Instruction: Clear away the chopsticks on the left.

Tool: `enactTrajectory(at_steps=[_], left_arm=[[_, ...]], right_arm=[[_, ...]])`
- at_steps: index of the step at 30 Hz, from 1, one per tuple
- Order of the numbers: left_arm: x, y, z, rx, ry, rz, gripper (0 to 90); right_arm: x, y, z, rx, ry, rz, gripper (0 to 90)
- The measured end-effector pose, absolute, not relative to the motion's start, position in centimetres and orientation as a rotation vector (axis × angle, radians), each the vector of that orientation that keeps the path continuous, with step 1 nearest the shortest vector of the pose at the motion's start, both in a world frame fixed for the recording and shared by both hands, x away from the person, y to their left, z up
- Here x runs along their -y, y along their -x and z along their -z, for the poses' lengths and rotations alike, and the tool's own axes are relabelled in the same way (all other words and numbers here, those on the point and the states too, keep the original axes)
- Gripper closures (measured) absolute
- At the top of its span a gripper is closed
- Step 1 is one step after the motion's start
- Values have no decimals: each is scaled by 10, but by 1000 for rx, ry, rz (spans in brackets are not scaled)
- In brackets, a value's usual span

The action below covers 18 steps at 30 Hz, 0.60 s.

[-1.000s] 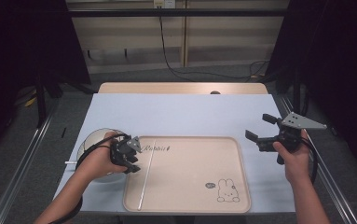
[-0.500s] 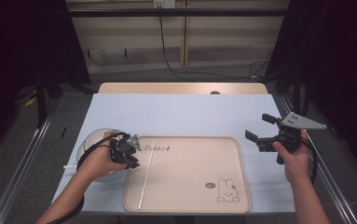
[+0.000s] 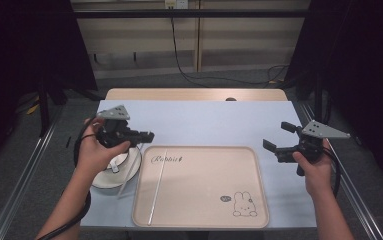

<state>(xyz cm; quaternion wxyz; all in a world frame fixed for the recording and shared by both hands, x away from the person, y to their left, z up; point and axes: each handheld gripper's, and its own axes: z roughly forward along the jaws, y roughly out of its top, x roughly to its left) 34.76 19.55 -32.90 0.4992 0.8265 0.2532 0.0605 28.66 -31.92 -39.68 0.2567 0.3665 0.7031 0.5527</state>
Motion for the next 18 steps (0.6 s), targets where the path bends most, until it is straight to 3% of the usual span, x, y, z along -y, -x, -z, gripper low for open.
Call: enactTrajectory(at_steps=[5, 18], left_arm=[[-207, -345, 311, -639, -1825, -184, 876], [-204, -345, 319, -771, -1736, -170, 876]], right_arm=[[319, -287, 397, -1902, -997, -1503, 19], [318, -288, 398, -1920, -988, -1512, 19]])
